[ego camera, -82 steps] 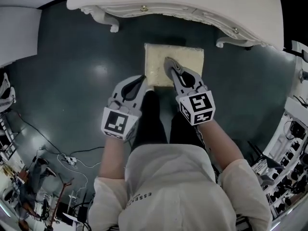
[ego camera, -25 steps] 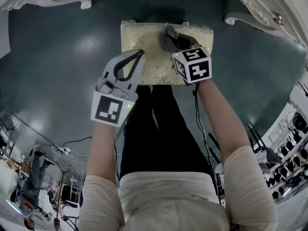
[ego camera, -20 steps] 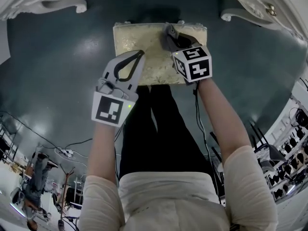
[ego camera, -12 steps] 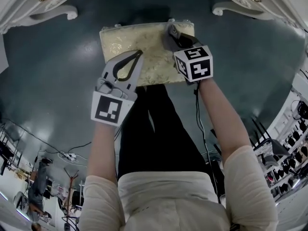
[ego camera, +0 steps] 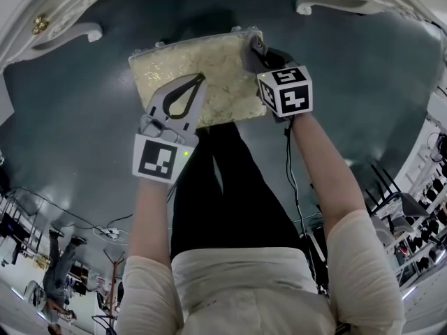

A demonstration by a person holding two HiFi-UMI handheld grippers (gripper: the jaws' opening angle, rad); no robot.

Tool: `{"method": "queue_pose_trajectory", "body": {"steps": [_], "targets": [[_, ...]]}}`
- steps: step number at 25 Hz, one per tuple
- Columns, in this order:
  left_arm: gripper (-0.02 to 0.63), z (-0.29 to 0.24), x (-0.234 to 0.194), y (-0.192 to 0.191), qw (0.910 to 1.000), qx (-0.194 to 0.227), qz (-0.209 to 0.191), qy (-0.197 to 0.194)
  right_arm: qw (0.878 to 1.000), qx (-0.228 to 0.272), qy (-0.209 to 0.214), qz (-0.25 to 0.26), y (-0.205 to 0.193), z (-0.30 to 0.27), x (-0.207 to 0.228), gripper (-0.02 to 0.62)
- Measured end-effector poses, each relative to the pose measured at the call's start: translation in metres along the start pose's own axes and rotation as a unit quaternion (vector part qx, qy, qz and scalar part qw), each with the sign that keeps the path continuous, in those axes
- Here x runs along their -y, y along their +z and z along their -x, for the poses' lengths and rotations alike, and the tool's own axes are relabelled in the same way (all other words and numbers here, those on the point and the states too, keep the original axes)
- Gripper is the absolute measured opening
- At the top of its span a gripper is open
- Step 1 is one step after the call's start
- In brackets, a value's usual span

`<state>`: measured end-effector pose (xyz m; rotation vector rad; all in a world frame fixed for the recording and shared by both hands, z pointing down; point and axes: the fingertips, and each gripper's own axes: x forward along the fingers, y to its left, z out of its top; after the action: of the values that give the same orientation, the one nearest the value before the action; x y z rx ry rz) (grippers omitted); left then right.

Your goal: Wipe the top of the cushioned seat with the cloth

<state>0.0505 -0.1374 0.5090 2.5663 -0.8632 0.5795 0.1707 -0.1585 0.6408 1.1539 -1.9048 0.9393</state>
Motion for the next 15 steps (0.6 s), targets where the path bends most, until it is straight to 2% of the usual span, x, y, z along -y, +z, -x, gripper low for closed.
{"method": "queue_pose_trajectory", "body": {"steps": [6,10,15], "targets": [[0.002,0.001,0.005,0.006,1.0,0.009,-0.001,0.002,0.998,-0.033,-0.044,-0.014,-0.009,0.009,0.02,0.027],[0.002,0.019,0.003,0.012,0.9998,0.016,0.002,0.007,0.999,-0.022,-0.029,-0.002,0.002,0.025,0.002,0.026],[0.002,0.066,-0.012,0.011,0.9994,0.019,0.011,0.028,1.0,-0.013,-0.006,0.014,0.011,0.043,-0.052,0.027]]}}
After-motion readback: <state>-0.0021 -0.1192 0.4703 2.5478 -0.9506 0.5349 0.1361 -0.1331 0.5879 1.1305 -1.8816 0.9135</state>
